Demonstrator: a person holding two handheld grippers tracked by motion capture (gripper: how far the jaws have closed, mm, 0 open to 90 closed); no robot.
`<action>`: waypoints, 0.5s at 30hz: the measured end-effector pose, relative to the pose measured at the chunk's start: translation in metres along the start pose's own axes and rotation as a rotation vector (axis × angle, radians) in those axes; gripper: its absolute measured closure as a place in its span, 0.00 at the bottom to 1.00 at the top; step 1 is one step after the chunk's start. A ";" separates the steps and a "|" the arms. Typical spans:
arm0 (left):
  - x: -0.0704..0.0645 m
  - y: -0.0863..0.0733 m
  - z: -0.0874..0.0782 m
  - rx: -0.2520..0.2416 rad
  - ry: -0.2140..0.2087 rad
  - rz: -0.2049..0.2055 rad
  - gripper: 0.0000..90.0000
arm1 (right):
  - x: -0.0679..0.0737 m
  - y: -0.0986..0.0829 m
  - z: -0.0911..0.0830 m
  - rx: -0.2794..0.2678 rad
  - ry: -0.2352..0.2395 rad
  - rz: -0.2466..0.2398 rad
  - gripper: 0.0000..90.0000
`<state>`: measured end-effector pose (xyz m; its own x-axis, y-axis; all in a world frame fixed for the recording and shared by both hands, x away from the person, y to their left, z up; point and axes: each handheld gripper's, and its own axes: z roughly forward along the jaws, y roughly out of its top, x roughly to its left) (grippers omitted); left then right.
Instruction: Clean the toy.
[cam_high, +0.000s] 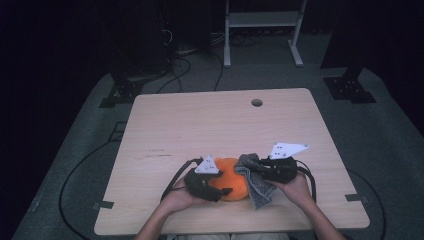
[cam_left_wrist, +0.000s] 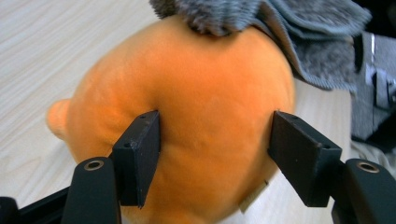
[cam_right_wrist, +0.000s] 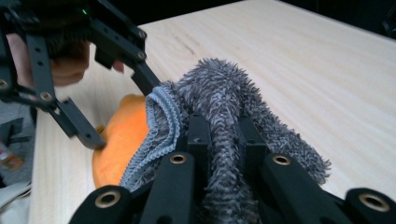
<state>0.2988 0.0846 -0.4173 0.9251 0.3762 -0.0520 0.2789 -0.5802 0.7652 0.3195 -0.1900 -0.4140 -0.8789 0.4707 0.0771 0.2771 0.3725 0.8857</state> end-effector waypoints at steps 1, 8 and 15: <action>0.000 0.002 -0.002 -0.010 -0.007 0.010 0.35 | 0.001 -0.003 0.000 0.003 0.008 0.001 0.88; 0.007 0.035 0.008 -0.059 -0.027 0.087 0.16 | 0.009 -0.016 -0.007 0.015 0.049 -0.014 0.88; 0.009 0.039 0.034 0.081 -0.056 0.098 0.14 | 0.002 -0.028 -0.018 0.043 0.045 -0.005 0.88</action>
<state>0.3272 0.0409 -0.4100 0.9611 0.2758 -0.0168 0.2045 -0.6692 0.7144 0.3031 -0.2139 -0.4306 -0.8965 0.4330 0.0942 0.2884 0.4088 0.8659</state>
